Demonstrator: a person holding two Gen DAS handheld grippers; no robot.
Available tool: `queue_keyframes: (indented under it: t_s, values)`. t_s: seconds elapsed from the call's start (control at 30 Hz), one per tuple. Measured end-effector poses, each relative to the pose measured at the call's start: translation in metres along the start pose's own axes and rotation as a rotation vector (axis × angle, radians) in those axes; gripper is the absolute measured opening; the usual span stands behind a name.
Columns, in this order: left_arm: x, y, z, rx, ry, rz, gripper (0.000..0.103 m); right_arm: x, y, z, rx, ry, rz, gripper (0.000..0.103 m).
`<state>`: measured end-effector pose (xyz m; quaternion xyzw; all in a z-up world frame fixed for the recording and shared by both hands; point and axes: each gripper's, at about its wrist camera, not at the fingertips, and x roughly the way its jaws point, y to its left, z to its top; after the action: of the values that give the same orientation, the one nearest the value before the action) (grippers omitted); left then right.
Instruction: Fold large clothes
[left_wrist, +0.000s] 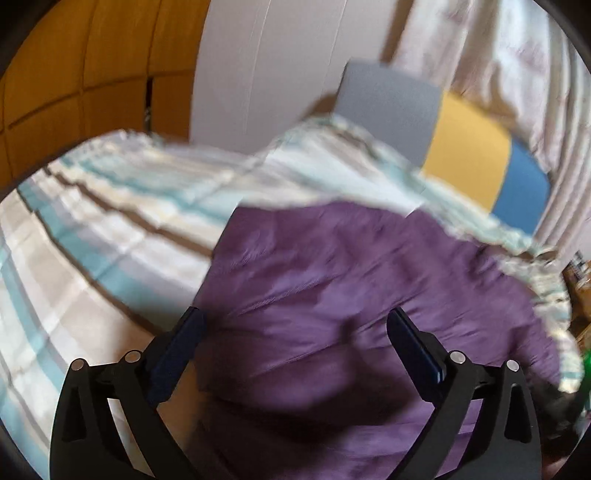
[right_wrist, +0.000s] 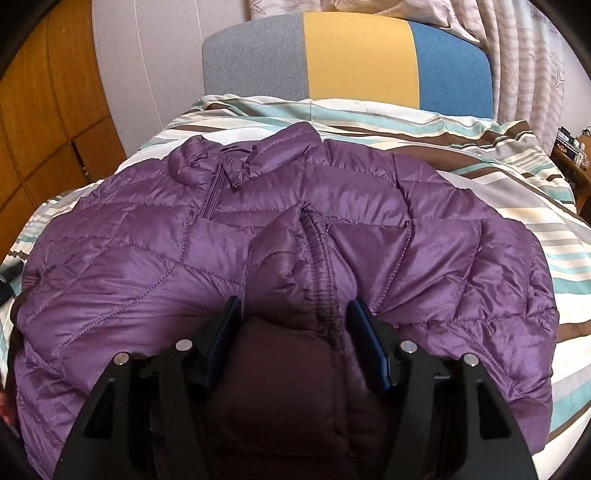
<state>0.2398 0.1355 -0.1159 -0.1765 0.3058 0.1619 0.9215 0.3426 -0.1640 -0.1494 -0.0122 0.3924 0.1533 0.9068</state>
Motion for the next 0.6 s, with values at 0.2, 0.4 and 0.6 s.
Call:
queue_keyframes:
  t_s: [0.2,0.4,0.6]
  values:
    - [0.032,-0.039,0.024,0.134,0.064,0.016,0.086,-0.006,-0.004,-0.005,-0.002,-0.002,-0.003,0.062]
    - [0.096,-0.029,0.006,0.283,0.163,0.123,0.084,-0.006,-0.004,-0.006,-0.006,-0.004,-0.002,0.066]
    - [0.108,-0.023,0.004,0.285,0.173,0.127,0.086,0.000,0.000,-0.006,-0.024,0.001,-0.029,0.069]
